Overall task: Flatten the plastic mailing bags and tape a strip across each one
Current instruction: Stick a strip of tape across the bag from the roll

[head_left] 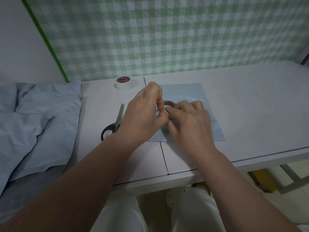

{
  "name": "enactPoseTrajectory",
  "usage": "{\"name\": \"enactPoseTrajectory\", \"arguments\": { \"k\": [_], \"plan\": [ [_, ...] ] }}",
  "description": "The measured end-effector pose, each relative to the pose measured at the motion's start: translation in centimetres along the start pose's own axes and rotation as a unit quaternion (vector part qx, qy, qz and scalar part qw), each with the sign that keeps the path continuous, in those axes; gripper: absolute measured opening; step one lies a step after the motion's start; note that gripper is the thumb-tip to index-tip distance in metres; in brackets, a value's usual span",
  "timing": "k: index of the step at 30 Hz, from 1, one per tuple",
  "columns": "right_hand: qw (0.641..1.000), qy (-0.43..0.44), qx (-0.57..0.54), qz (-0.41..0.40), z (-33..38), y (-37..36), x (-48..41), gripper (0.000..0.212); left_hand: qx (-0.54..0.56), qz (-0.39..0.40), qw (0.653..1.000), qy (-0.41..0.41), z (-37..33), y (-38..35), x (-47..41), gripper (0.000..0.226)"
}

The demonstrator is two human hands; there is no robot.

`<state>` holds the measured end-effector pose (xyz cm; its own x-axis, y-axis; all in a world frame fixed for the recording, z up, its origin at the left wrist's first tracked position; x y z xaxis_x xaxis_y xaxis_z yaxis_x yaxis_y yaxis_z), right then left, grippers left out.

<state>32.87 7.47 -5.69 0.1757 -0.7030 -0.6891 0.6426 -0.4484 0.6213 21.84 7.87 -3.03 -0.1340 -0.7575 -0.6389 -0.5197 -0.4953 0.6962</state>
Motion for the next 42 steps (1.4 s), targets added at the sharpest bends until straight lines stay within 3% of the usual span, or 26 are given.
{"name": "enactPoseTrajectory", "arguments": {
  "k": [8,12,18,24,28,33,38,42],
  "plan": [
    [0.998,-0.038,-0.048,0.01,-0.7,-0.1,0.1,0.014,0.107,0.064,0.992,0.028,0.0,-0.6,0.3,0.048],
    [0.997,-0.047,-0.053,-0.004,-1.0,0.2,-0.3,0.026,0.204,0.025,0.974,0.096,2.0,0.1,0.4,0.029],
    [0.997,-0.037,-0.069,0.001,-1.0,0.0,-0.2,0.024,0.122,0.05,0.988,0.078,2.4,-0.5,0.5,0.01],
    [0.997,-0.031,-0.074,0.006,-1.1,-0.3,-0.1,0.028,0.119,0.06,0.99,0.047,1.9,-0.8,0.2,0.007],
    [0.968,-0.102,-0.231,0.013,-1.9,0.0,-0.4,0.032,0.216,0.081,0.966,0.115,2.7,-1.1,0.3,0.009],
    [0.89,-0.146,-0.43,0.043,-2.6,0.0,-0.6,0.024,0.307,0.131,0.922,0.197,3.6,-2.2,0.8,0.02],
    [0.884,-0.165,-0.435,0.04,-2.8,0.0,-0.6,0.028,0.326,0.137,0.91,0.218,3.6,-2.2,0.9,0.019],
    [0.915,-0.171,-0.361,0.052,-2.9,0.7,-1.7,0.023,0.357,0.118,0.898,0.227,3.9,-1.2,0.8,0.017]
  ]
}}
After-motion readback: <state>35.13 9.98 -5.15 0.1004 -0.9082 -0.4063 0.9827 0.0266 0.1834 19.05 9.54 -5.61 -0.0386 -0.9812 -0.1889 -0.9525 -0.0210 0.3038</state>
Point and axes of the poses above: each hand's wrist, its own x-axis away from the middle knuckle, its own y-axis out of the back of the hand, z = x × y, the point moved 8 cm from there along -x, towards the middle knuckle, and after that the axes turned 9 degrees about -x, right-handed, at the moved point
